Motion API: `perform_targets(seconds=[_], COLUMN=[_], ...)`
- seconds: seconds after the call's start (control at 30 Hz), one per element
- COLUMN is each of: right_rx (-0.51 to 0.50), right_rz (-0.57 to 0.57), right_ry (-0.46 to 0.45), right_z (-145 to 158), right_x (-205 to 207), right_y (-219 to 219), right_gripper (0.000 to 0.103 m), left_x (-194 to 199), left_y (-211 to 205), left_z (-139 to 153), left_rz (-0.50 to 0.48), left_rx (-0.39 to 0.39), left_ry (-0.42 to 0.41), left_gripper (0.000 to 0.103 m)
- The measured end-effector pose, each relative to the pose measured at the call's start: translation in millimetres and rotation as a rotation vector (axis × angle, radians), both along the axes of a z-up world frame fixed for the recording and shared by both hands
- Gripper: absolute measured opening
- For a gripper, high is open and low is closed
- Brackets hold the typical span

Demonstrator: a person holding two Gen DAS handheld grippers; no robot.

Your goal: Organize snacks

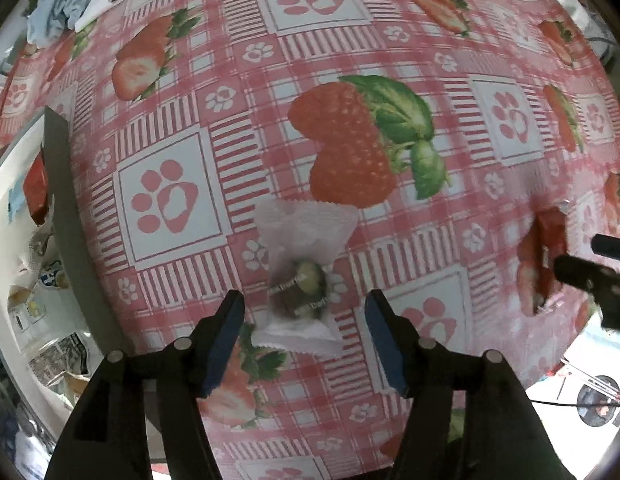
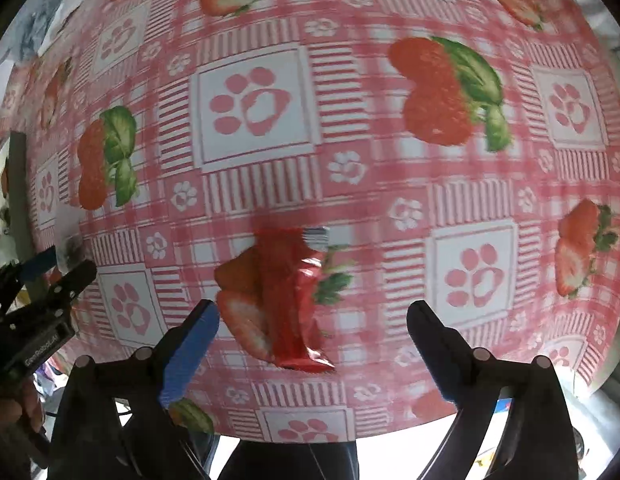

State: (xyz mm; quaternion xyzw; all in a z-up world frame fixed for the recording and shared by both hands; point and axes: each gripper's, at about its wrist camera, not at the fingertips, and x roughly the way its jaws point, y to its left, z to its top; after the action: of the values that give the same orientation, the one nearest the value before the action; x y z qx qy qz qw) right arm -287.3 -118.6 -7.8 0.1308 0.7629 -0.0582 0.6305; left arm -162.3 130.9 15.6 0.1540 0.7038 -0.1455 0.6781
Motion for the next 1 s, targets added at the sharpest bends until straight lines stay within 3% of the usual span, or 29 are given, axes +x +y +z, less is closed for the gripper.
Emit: perform_targets(seconds=[0.17, 0.33, 0.37, 0.4, 0.5, 0.57, 0.6, 0.67, 0.73, 0.8, 0.83, 0.9, 1.0], right_rx=[0.025, -0.011, -0.017, -0.022, -0.006, 0.03, 0.04, 0.047, 0.027, -0.021, -0.02, -0.015, -0.01], right_rz=[-0.06, -0.012, 0.016, 0.03, 0.087, 0.099, 0.118, 0.165, 0.2, 0.213, 0.206, 0.188, 0.184], right_ry=[0.061, 0.083, 0.083, 0.083, 0.067, 0.079, 0.107, 0.149, 0.17, 0.174, 0.18, 0.207, 0.239], right_z=[-6.3, -4.7, -2.7, -1.6, -3.8, -12.5, -20.0, -31.8, -41.6, -44.1, -44.9, -47.1, -49.7], right_x=[0.1, 8.7, 13.2, 16.8, 34.9, 44.6, 47.3, 53.8, 55.5, 55.9, 56.7, 62.0, 75.0], right_y=[-8.8, -5.5, -5.6, -3.4, -3.7, -4.3, -3.9, -1.4, -1.8, -1.9, -3.2, -3.2, -0.3], right_gripper=[0.096, 0.096, 0.096, 0.103, 0.103, 0.103, 0.103, 0.103, 0.103, 0.103, 0.103, 0.103, 0.103], left_x=[-6.7, -26.1, -30.4, -35.0, -58.0, -80.1, -93.6, -127.6, -163.3, -200.7, -209.2, -236.0, -276.5], left_y=[5.5, 20.5, 22.6, 24.7, 35.8, 49.0, 57.3, 72.4, 80.0, 89.9, 94.8, 119.8, 147.4], left_z=[32.8, 74.0, 81.5, 89.7, 113.4, 130.8, 135.5, 137.5, 134.0, 127.2, 127.0, 128.7, 123.8], left_rz=[-0.051, -0.075, -0.078, -0.079, -0.059, 0.04, 0.135, 0.327, 0.432, 0.502, 0.531, 0.67, 0.79], left_rx=[-0.057, -0.119, -0.123, -0.125, -0.077, -0.043, -0.049, -0.089, -0.103, 0.02, 0.045, 0.053, 0.084], left_ry=[-0.034, -0.057, -0.071, -0.087, -0.177, -0.252, -0.267, -0.263, -0.232, -0.205, -0.209, -0.216, -0.218], left_gripper=[0.075, 0.076, 0.077, 0.078, 0.078, 0.078, 0.079, 0.079, 0.079, 0.079, 0.079, 0.079, 0.079])
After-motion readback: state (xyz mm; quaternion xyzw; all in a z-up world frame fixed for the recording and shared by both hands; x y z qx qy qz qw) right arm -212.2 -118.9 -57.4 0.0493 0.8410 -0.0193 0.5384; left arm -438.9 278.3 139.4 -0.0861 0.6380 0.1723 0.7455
